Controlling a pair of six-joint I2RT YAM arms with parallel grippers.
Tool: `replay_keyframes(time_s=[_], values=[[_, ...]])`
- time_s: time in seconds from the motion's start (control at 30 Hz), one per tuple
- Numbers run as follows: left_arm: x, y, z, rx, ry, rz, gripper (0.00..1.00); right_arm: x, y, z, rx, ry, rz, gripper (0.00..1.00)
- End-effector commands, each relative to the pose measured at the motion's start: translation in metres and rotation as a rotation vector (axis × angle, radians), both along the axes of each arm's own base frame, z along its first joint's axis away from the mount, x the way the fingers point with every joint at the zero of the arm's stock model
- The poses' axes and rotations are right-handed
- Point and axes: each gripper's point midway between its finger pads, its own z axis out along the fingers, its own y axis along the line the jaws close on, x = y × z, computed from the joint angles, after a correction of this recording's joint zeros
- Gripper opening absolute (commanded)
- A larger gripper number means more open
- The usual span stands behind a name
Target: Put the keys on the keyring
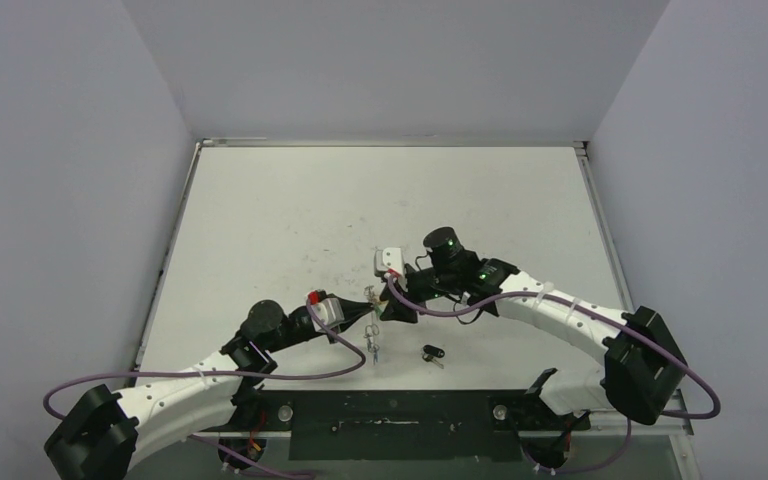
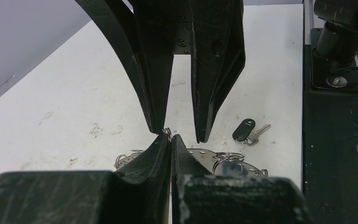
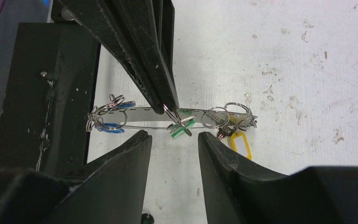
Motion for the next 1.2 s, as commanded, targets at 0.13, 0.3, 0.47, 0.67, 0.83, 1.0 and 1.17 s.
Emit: replay_keyframes(time_s=[0.13,0.3,0.47,0.67,0.83,1.0,1.17], values=[[-0.004,-0.003,0.033,-0.095,-0.078,-0.023,0.0,-0.001,0.012,0.036,0.183,-0.147,0.095,0.38],[-0.004,-0.003,0.033,-0.096,-0.078,-0.023,0.0,-0.004,0.015,0.036,0.202,-0.129,0.115,0.32],[-0.003,-0.002,0.034,-0.098,-0.081,-0.021,0.0,-0.007,0.017,0.033,0.203,-0.11,0.135,0.12],[-0.004,-0.001,0.034,-0.102,-0.083,-0.018,0.0,-0.008,0.015,0.031,0.18,-0.099,0.137,0.0],[0.0,0.0,0.034,-0.099,-0.074,0.004,0.0,-0.004,0.006,0.03,0.121,-0.096,0.088,0.0],[0.007,0.005,0.035,-0.092,-0.07,0.056,0.24,0.001,-0.008,0.031,-0.014,-0.066,0.046,0.0],[0.012,0.011,0.03,-0.039,-0.064,0.097,0.43,0.005,-0.024,0.024,-0.19,-0.028,-0.006,0.0]])
